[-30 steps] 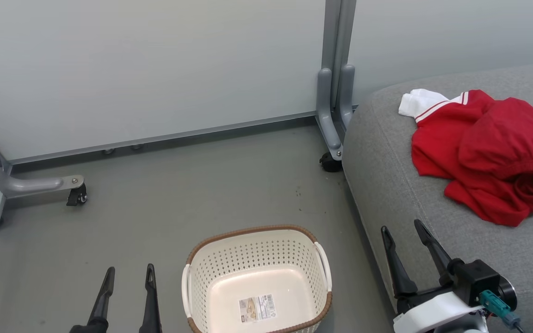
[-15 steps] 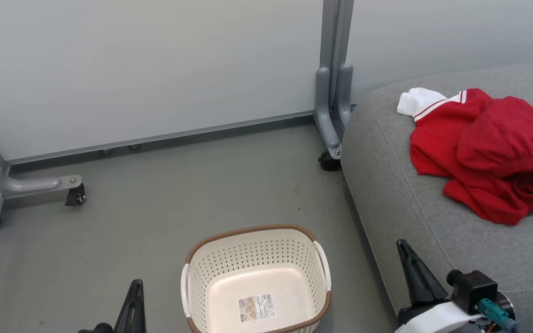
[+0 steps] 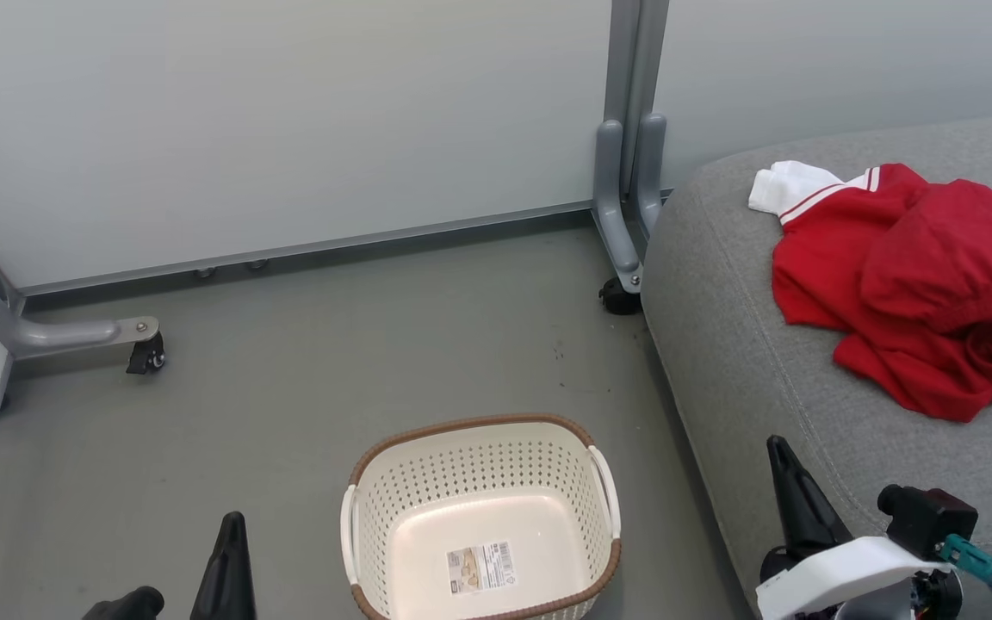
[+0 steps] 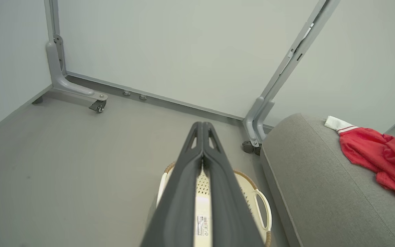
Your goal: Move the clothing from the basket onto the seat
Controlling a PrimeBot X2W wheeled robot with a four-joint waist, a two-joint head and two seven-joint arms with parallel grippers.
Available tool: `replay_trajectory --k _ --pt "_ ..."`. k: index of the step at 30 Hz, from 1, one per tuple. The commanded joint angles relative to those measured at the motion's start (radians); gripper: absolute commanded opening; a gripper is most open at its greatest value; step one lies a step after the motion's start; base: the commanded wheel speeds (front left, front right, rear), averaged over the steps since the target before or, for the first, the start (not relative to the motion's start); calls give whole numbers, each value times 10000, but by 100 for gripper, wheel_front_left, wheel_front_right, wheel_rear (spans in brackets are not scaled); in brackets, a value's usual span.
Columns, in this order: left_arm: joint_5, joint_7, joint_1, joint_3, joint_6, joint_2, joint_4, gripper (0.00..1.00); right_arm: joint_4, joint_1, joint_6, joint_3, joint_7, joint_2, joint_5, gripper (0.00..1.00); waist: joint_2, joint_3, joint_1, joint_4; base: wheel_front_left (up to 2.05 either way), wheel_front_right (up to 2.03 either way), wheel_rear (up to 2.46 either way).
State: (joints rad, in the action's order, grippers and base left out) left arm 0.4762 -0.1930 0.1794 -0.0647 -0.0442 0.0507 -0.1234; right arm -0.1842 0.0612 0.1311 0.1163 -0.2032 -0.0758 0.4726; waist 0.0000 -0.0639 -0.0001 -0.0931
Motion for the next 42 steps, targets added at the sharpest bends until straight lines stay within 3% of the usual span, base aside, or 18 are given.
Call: replay_trajectory --k 1,19,42 --pt "480 86 -389 86 -65 115 80 0 108 -329 -1 -72 83 -58 487 0 0 12 1 15 0 0 0" --pt "3301 703 -1032 364 -277 205 -234 0 -48 -683 -1 -449 703 -119 3338 0 0 122 1 169 0 0 0" --pt "6143 1398 -1689 715 -480 239 -545 0 -220 -1039 -1 -910 1404 -125 6204 0 0 263 1 364 0 0 0"
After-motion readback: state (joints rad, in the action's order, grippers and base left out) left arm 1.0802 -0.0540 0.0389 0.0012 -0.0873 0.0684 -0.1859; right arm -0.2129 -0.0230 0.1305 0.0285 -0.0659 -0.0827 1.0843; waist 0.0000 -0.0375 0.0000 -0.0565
